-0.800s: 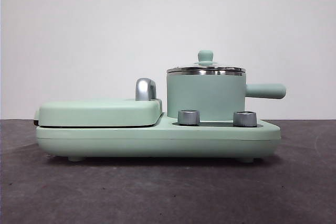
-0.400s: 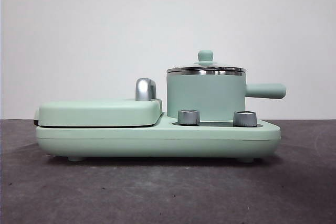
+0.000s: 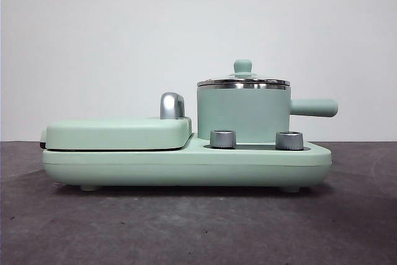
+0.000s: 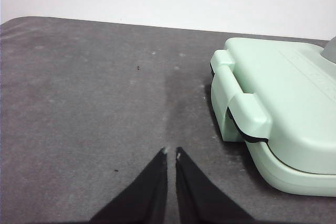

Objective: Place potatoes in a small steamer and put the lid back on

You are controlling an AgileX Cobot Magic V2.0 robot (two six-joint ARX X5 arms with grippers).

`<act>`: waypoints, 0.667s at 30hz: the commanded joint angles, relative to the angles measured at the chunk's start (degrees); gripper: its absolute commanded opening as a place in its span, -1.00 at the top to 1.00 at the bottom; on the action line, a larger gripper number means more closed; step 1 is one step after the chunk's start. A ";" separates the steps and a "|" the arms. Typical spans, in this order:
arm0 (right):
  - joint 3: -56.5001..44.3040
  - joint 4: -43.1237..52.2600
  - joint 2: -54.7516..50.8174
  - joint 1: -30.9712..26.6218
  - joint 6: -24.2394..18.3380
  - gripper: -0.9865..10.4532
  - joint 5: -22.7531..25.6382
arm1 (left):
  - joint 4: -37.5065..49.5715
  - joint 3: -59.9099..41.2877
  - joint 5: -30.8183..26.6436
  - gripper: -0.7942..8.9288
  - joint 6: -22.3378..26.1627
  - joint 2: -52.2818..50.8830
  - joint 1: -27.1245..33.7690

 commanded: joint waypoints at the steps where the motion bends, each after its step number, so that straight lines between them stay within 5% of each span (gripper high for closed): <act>1: -0.57 0.57 -0.04 -0.13 0.55 0.79 -0.33 | 1.03 -1.07 0.00 0.79 0.20 -0.07 -0.11; 20: -0.52 1.25 -0.04 -0.13 0.55 0.79 -0.28 | 1.01 -1.07 0.00 0.79 0.20 -0.07 -0.11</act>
